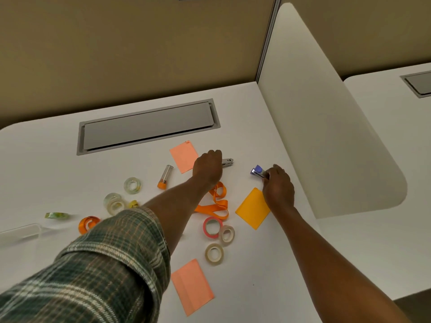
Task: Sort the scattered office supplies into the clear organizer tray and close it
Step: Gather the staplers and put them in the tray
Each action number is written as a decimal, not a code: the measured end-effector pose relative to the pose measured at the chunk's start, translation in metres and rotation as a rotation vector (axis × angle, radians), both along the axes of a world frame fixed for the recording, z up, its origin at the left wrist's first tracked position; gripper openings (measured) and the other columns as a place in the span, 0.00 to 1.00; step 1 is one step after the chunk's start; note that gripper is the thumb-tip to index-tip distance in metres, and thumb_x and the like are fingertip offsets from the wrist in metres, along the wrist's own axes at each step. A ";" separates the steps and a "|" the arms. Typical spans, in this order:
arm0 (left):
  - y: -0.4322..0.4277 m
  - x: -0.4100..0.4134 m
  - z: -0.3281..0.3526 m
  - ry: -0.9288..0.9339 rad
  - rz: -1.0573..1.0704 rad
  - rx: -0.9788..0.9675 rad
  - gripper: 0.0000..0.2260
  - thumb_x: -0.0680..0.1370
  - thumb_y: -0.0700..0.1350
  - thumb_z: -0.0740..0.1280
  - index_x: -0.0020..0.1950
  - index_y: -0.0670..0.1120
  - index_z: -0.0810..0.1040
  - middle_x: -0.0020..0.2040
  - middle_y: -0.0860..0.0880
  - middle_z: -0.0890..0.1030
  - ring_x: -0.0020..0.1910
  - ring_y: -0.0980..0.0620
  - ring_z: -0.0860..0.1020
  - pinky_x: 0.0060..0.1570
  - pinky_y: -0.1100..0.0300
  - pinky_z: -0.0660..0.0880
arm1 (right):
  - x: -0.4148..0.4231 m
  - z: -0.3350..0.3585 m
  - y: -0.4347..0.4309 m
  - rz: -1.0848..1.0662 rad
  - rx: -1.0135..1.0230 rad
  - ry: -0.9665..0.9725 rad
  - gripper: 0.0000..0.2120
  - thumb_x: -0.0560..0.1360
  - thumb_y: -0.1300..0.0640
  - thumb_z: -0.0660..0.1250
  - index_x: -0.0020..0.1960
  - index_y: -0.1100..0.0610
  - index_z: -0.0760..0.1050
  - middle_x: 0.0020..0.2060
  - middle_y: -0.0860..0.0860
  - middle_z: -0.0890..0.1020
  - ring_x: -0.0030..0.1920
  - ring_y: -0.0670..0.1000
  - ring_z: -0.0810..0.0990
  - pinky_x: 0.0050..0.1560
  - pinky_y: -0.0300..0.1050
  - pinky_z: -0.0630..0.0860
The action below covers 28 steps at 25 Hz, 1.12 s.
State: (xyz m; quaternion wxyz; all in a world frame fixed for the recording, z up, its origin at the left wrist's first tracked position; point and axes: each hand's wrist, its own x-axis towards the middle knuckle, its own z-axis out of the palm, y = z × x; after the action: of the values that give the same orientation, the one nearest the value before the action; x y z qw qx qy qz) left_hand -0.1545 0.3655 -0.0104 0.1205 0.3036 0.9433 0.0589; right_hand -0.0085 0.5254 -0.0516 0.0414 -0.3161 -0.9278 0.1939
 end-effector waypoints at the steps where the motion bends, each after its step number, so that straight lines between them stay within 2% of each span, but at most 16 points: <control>1: -0.005 0.000 0.000 -0.027 0.046 0.045 0.08 0.76 0.34 0.62 0.55 0.41 0.73 0.48 0.43 0.77 0.46 0.44 0.78 0.38 0.56 0.66 | 0.001 0.004 0.000 -0.004 0.005 0.015 0.06 0.79 0.62 0.65 0.54 0.63 0.77 0.57 0.59 0.79 0.59 0.62 0.78 0.53 0.55 0.75; 3: -0.017 0.000 0.002 -0.095 0.172 0.184 0.04 0.77 0.37 0.64 0.51 0.42 0.74 0.45 0.44 0.79 0.43 0.45 0.78 0.35 0.56 0.66 | 0.001 0.015 -0.008 -0.025 0.011 0.043 0.06 0.78 0.60 0.66 0.53 0.61 0.78 0.51 0.57 0.81 0.51 0.59 0.79 0.47 0.52 0.74; 5: -0.032 0.001 0.008 -0.199 0.298 0.362 0.03 0.77 0.40 0.67 0.49 0.42 0.76 0.44 0.44 0.81 0.42 0.46 0.77 0.36 0.56 0.70 | -0.002 0.028 -0.023 -0.052 -0.066 0.100 0.06 0.79 0.58 0.66 0.53 0.58 0.78 0.49 0.54 0.81 0.49 0.57 0.79 0.45 0.51 0.75; 8: -0.067 0.015 0.028 -0.437 0.465 0.624 0.06 0.76 0.43 0.71 0.50 0.43 0.78 0.47 0.46 0.83 0.43 0.47 0.80 0.41 0.54 0.76 | -0.008 0.054 -0.059 -0.067 -0.327 0.240 0.06 0.80 0.57 0.65 0.54 0.58 0.78 0.46 0.52 0.83 0.47 0.54 0.80 0.43 0.45 0.71; 10: -0.097 0.030 0.042 -0.670 0.589 0.819 0.08 0.75 0.43 0.72 0.52 0.42 0.78 0.48 0.43 0.84 0.43 0.42 0.83 0.43 0.49 0.81 | -0.013 0.071 -0.087 -0.089 -0.536 0.304 0.06 0.79 0.55 0.65 0.53 0.56 0.79 0.45 0.51 0.85 0.46 0.53 0.82 0.45 0.46 0.75; 12: -0.132 0.048 0.055 -0.855 0.706 0.976 0.09 0.76 0.41 0.71 0.54 0.40 0.78 0.47 0.39 0.85 0.41 0.41 0.85 0.42 0.49 0.82 | -0.016 0.086 -0.119 -0.135 -0.804 0.322 0.07 0.80 0.54 0.64 0.52 0.55 0.79 0.44 0.50 0.85 0.45 0.52 0.83 0.48 0.50 0.79; 14: -0.166 0.064 0.067 -0.965 0.778 1.098 0.09 0.77 0.41 0.71 0.55 0.39 0.78 0.45 0.40 0.85 0.38 0.44 0.84 0.36 0.53 0.82 | -0.020 0.098 -0.151 -0.166 -1.039 0.308 0.08 0.81 0.56 0.63 0.55 0.57 0.79 0.46 0.52 0.86 0.45 0.53 0.84 0.48 0.51 0.81; 18: -0.245 0.092 0.080 -0.970 0.790 1.166 0.10 0.77 0.42 0.71 0.56 0.39 0.80 0.43 0.42 0.82 0.37 0.48 0.78 0.34 0.58 0.77 | -0.023 0.115 -0.222 -0.147 -1.294 0.270 0.08 0.81 0.58 0.63 0.57 0.60 0.77 0.49 0.59 0.85 0.45 0.56 0.84 0.47 0.53 0.82; 20: -0.285 0.104 0.083 -0.940 0.777 1.159 0.09 0.77 0.41 0.71 0.56 0.39 0.82 0.42 0.42 0.82 0.35 0.49 0.77 0.33 0.58 0.75 | -0.023 0.121 -0.259 -0.098 -1.294 0.231 0.08 0.81 0.58 0.63 0.57 0.60 0.77 0.47 0.58 0.85 0.44 0.53 0.84 0.43 0.49 0.80; 23: -0.347 0.122 0.087 -0.868 0.755 1.109 0.09 0.77 0.41 0.71 0.56 0.41 0.82 0.41 0.42 0.82 0.34 0.50 0.76 0.31 0.59 0.73 | -0.019 0.126 -0.321 0.006 -1.245 0.131 0.07 0.80 0.57 0.64 0.56 0.59 0.77 0.46 0.54 0.86 0.43 0.51 0.84 0.44 0.47 0.80; 26: -0.405 0.137 0.086 -0.835 0.816 1.082 0.10 0.77 0.42 0.72 0.56 0.41 0.77 0.43 0.36 0.82 0.32 0.50 0.76 0.30 0.58 0.72 | -0.008 0.122 -0.380 0.094 -1.169 0.017 0.07 0.79 0.57 0.65 0.54 0.59 0.78 0.45 0.53 0.86 0.44 0.51 0.84 0.46 0.48 0.82; 28: -0.442 0.144 0.086 -0.837 0.859 1.070 0.11 0.77 0.42 0.72 0.56 0.40 0.75 0.40 0.36 0.81 0.32 0.50 0.75 0.30 0.57 0.72 | 0.000 0.120 -0.417 0.150 -1.156 -0.029 0.07 0.79 0.57 0.65 0.54 0.58 0.78 0.44 0.51 0.86 0.44 0.51 0.84 0.47 0.51 0.82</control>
State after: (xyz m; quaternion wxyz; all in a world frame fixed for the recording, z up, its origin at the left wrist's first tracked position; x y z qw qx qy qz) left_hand -0.0100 -0.0763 0.0753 0.2692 -0.1165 0.6981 0.6531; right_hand -0.0087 0.1085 0.0681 -0.1642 -0.2235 -0.6916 0.6669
